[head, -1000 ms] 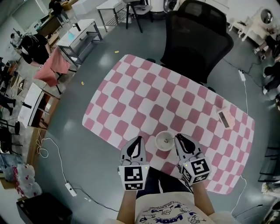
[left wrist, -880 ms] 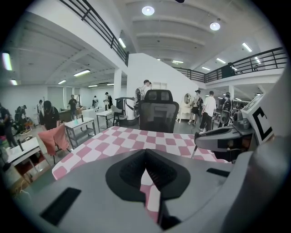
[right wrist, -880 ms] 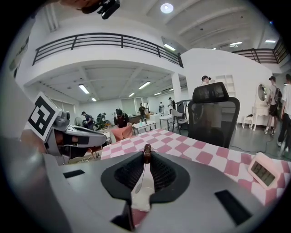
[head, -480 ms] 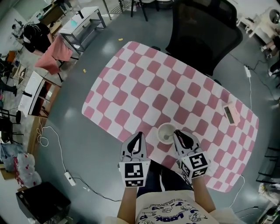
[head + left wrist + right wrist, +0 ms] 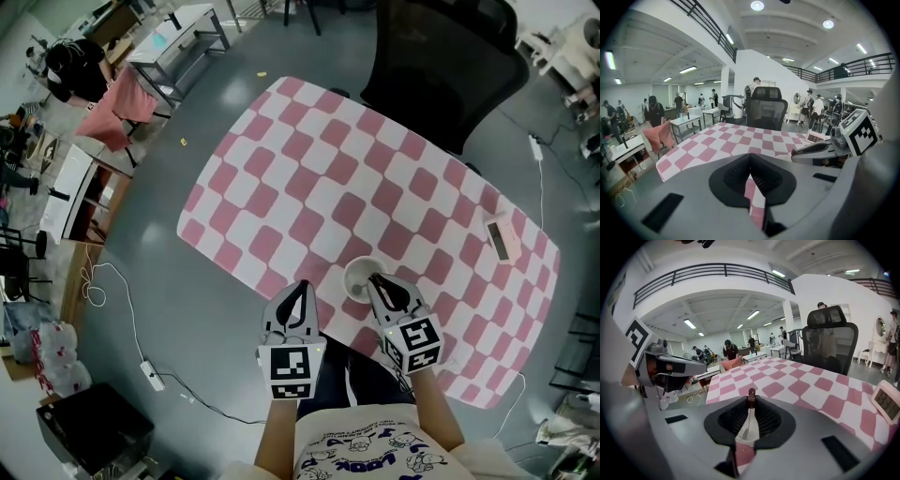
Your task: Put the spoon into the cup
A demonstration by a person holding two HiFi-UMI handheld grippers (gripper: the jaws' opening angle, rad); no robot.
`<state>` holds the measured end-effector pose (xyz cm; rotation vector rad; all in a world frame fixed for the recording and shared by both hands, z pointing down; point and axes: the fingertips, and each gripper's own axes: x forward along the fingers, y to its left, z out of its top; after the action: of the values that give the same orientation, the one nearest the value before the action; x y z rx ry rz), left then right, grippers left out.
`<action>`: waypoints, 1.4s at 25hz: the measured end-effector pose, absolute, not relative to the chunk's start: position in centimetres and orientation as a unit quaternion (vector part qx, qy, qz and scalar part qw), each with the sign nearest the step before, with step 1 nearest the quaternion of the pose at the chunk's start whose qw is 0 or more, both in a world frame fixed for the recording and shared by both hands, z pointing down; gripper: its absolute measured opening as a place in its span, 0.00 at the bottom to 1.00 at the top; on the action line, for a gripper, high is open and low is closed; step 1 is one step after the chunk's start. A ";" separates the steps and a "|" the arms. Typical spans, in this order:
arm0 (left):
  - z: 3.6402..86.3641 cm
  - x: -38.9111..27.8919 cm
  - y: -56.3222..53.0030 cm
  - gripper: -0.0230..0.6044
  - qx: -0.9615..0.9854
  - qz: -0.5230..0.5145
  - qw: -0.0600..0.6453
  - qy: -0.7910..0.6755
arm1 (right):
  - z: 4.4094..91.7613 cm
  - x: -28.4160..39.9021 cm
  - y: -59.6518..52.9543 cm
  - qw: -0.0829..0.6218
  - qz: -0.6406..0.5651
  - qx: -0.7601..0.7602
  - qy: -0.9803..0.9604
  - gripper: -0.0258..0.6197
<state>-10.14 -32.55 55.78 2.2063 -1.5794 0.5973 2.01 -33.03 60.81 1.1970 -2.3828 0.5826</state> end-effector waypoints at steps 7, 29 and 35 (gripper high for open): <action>55.8 -10.5 -32.9 0.06 0.784 0.213 0.175 -0.556 | 61.4 2.0 -33.4 0.233 0.183 0.436 -0.850 0.12; 55.2 -12.3 -33.3 0.06 0.785 0.204 0.171 -0.559 | 61.6 4.7 -35.2 0.270 0.136 0.529 -0.793 0.37; 52.5 -12.0 -34.3 0.06 0.789 0.185 0.150 -0.566 | 56.7 5.7 -36.4 0.222 0.114 0.555 -0.793 0.35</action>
<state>-11.96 -34.33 52.48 2.2661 -1.6271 0.5314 5.73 -36.42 56.74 1.5346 -2.1927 0.3143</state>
